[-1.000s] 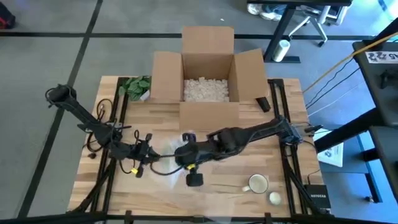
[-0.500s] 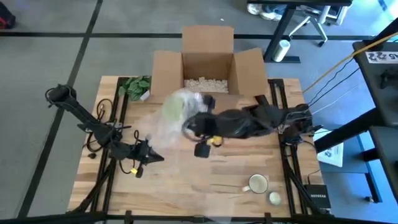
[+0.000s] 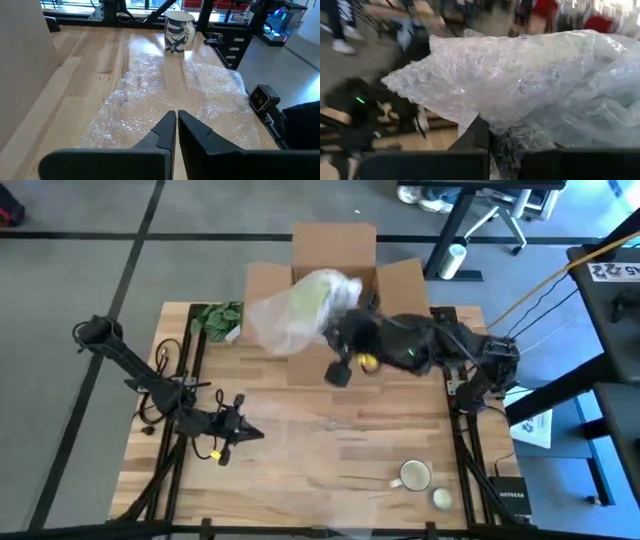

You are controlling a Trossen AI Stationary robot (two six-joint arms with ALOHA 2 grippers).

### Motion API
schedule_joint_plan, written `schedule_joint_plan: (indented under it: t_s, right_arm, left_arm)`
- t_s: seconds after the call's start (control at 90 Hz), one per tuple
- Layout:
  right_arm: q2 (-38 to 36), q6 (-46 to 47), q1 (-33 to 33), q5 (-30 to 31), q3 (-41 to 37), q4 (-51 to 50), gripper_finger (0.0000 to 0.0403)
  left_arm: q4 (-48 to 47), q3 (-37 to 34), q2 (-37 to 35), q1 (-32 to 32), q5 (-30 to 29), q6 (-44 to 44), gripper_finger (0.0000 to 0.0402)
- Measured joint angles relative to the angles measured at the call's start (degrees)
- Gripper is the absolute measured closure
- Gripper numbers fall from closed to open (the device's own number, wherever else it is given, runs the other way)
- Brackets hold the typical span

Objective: Wrap mug
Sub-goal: Put the wrapped green mug into the cardboard box

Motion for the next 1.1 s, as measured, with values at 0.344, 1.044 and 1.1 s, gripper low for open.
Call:
schedule_joint_plan:
  t_s: [0.344, 1.044, 1.1]
  right_arm:
    - [0.6, 6.8, -19.1, -23.3, -0.6, -6.6, 0.0402]
    - [18.3, 3.5, -32.7, -42.2, -0.6, -34.0, 0.0402]
    - [19.9, 3.3, -32.3, -42.9, -0.6, -35.2, 0.0402]
  left_arm:
    - [0.4, 0.0, -0.1, 1.5, 0.0, 3.4, 0.0402]
    - [7.4, -4.5, -1.8, 14.1, 8.0, 5.7, 0.0402]
    - [9.7, -6.0, -1.9, 14.8, 8.5, 4.8, 0.0402]
